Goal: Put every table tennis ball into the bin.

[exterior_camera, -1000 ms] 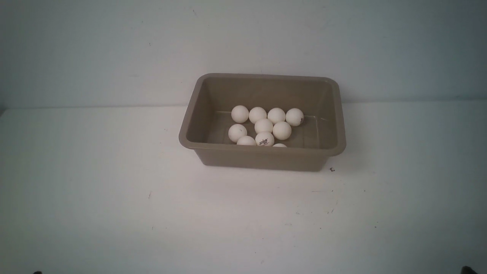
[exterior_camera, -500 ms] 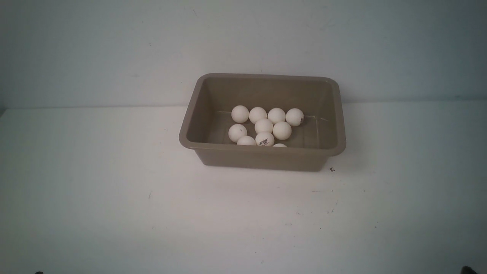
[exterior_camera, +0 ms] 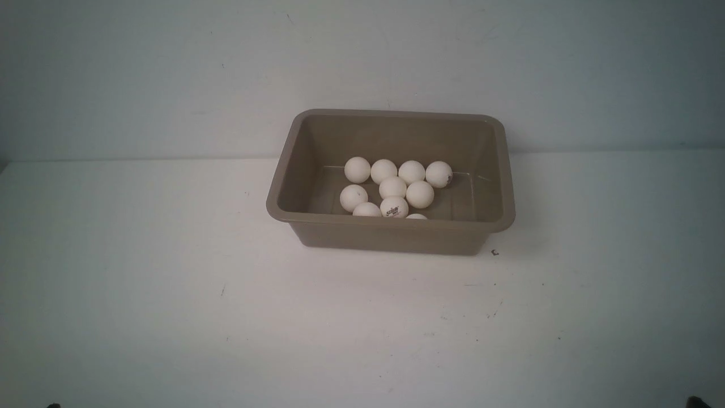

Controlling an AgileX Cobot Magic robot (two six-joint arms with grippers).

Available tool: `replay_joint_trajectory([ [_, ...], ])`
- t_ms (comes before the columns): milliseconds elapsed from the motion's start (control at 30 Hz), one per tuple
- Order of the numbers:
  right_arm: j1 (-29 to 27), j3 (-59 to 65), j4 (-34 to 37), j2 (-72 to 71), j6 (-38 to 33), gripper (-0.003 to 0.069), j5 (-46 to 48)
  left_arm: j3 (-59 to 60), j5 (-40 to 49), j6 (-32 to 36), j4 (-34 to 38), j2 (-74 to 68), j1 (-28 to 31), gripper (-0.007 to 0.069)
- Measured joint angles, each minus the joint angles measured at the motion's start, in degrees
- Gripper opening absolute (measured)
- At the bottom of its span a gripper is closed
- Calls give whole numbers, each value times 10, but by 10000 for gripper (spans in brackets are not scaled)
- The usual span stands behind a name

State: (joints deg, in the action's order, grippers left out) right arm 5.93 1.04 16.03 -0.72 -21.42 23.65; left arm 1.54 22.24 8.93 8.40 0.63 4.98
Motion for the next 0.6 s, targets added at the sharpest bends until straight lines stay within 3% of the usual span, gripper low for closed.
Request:
replay_joint_trajectory([
  [600,0,0,0,0,0,582,0,0,0,0,2,0,-13,405],
])
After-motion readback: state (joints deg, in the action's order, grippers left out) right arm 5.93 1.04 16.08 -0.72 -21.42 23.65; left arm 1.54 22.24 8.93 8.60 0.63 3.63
